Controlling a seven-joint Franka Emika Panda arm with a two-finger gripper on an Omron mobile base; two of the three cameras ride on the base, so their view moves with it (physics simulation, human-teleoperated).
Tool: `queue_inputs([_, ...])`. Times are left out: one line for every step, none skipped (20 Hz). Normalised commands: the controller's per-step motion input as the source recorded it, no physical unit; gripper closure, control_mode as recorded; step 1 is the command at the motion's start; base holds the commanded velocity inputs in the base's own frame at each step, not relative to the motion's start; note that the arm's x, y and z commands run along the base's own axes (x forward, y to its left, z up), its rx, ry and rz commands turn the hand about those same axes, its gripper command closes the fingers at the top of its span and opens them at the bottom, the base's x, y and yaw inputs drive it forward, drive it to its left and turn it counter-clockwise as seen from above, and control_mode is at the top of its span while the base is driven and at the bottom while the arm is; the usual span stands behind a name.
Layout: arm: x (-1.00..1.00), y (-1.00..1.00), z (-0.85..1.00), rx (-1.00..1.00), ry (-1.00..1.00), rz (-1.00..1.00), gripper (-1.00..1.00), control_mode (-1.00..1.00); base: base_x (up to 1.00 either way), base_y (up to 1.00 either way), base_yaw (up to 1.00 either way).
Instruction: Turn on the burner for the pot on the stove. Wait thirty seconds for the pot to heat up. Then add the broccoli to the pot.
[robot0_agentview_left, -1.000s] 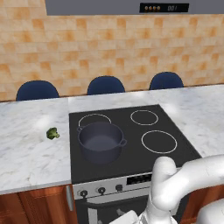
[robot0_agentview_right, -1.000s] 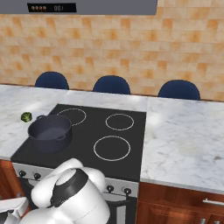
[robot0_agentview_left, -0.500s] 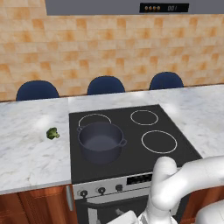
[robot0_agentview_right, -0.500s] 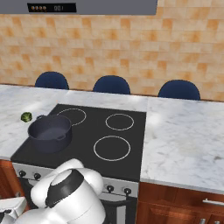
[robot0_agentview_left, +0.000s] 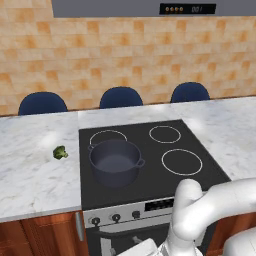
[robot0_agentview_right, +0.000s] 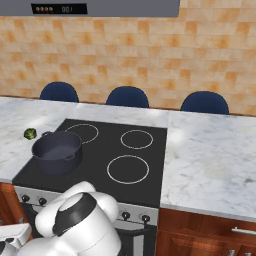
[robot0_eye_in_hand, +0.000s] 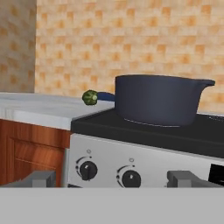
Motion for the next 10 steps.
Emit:
queue_inputs([0.1,-0.09,0.15,0.05,0.0,0.0,-1.0,-1.0,0.0,0.0,0.0])
queue_inputs([0.11,-0.08,0.19,0.05,0.0,0.0,-1.0,-1.0,0.0,0.0,0.0])
queue_inputs([0.11,-0.07,0.23,0.06,0.0,-0.01,-1.0,-1.0,0.0,0.0,0.0])
queue_inputs([0.1,-0.05,0.24,0.06,0.0,-0.01,-1.0,-1.0,0.0,0.0,0.0])
queue_inputs([0.09,-0.04,0.26,0.07,0.0,-0.01,-1.0,-1.0,0.0,0.0,0.0])
queue_inputs([0.08,-0.04,0.29,0.06,0.0,-0.01,-1.0,-1.0,0.0,0.0,0.0])
queue_inputs([0.08,-0.02,0.31,0.06,0.0,-0.01,-1.0,-1.0,0.0,0.0,0.0])
queue_inputs([0.06,0.0,0.35,0.06,0.0,-0.03,-1.0,-1.0,0.0,0.0,0.0])
queue_inputs([0.07,0.0,0.36,0.06,0.0,-0.04,-1.0,-1.0,0.0,0.0,0.0])
queue_inputs([0.09,0.0,0.36,0.05,0.01,-0.04,-1.0,-1.0,0.0,0.0,0.0])
